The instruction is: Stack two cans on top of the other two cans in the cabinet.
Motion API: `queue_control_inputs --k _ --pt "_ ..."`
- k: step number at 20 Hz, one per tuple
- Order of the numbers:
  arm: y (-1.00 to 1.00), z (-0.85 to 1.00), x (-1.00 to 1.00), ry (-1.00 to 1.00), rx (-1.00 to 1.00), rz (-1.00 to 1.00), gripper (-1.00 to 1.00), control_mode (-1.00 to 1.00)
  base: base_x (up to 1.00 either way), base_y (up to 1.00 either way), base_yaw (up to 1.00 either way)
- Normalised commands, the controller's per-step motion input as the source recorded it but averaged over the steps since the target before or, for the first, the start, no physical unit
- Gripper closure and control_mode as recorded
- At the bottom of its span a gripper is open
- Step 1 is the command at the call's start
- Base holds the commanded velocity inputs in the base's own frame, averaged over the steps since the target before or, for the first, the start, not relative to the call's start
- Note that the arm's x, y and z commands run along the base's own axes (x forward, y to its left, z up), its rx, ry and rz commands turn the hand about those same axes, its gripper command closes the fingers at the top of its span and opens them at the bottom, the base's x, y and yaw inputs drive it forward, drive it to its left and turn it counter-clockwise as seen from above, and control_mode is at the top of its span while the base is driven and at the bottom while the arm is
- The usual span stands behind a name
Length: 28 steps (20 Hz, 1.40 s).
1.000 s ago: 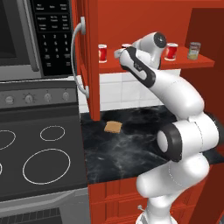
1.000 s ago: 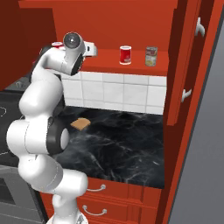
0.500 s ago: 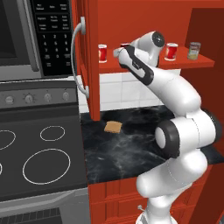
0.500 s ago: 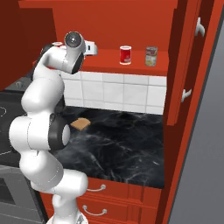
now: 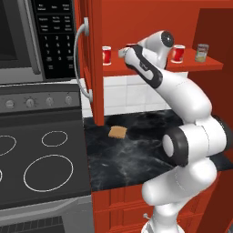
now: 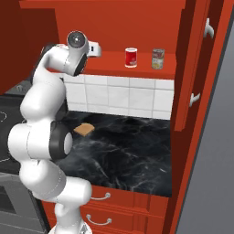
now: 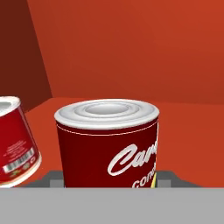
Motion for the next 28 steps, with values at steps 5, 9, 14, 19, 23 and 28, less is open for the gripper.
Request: queue_control_inputs --k 5,9,14,19,23,28 --pt "0.00 0.29 -0.25 -0.02 0.12 0.02 1.00 -1.00 0.00 0.00 0.00" --pt "0.02 0.21 -0.19 -0.11 0.12 0.01 1.00 -1.00 0.00 0.00 0.00" --pt "0.03 0.16 -0.12 -0.13 0.02 0.02 1.00 -1.00 0.00 0.00 0.00" --pt "0.13 0.17 -0.04 -0.12 0.00 0.06 1.00 -1.00 0.00 0.00 0.00" --pt "0.16 0.26 0.00 0.00 0.00 0.06 1.00 -1.00 0.00 0.00 0.00" --pt "0.19 0.17 0.06 0.00 -0.01 0.03 1.00 -1.00 0.00 0.00 0.00"
